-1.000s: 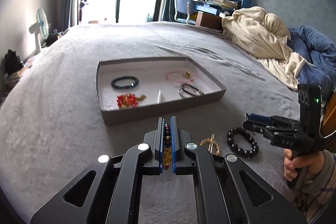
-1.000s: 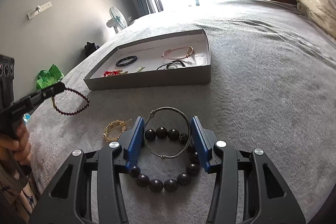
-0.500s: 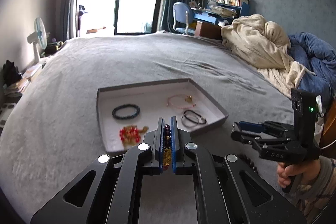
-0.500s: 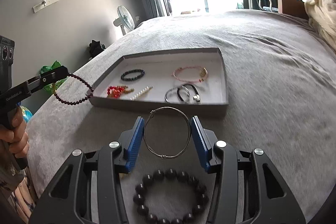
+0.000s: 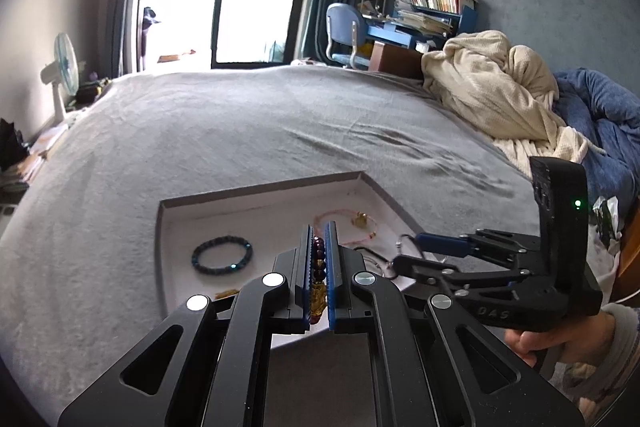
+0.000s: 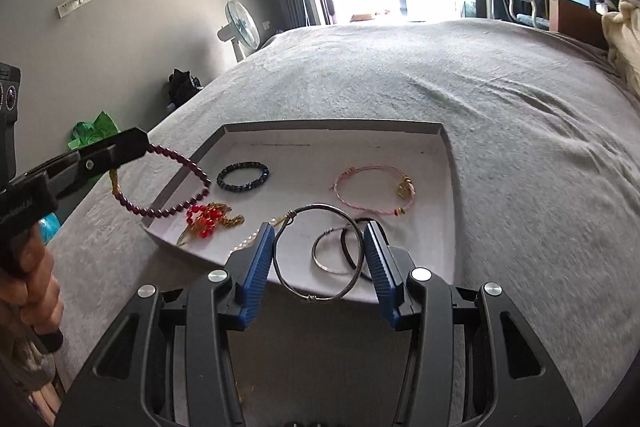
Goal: Organize jewelry
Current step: 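Carry the garnet bracelet and silver bangle with both tools over the box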
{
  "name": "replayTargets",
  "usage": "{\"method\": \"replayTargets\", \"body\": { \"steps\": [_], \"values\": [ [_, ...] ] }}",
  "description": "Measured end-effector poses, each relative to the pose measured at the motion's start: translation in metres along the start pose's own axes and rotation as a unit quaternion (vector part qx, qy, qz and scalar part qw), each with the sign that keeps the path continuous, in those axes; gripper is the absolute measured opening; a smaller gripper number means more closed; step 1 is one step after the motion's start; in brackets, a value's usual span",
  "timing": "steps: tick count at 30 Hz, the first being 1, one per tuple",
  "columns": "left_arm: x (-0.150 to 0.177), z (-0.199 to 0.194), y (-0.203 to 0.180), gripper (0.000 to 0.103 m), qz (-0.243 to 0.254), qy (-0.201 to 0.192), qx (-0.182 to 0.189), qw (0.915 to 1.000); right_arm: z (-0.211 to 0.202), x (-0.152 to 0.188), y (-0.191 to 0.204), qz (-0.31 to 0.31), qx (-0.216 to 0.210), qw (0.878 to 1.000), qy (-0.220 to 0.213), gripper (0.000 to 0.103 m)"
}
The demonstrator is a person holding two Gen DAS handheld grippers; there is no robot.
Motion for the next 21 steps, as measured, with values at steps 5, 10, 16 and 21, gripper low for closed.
{"method": "replayTargets", "body": {
  "steps": [5,10,16,21],
  "values": [
    [0.003,0.021,0.005,0.006,-0.008,0.012,0.003,0.9999,0.024,-0.002,0.004,-0.001,-0.001,1.000,0.018,0.046],
    [0.016,0.037,0.013,0.006,-0.019,0.027,0.000,0.9994,0.041,-0.001,0.008,-0.002,-0.001,0.999,0.034,0.046],
    [0.037,0.048,0.029,0.006,-0.037,0.050,-0.012,0.9980,0.056,0.005,0.012,-0.007,0.004,0.998,0.055,0.046],
    [0.047,0.053,0.038,0.006,-0.042,0.070,-0.019,0.9964,0.063,0.008,0.012,-0.006,0.007,0.998,0.070,0.046]
  ]
}}
Point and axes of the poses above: each gripper's, at about its wrist camera, not at the fingertips, and z roughly the way its jaws point, y to its left, x to its underside, the point moved 1 cm from there along z, roughly the way its jaws point, and after that the axes turned 13 degrees about x, right-handed, at the moved point
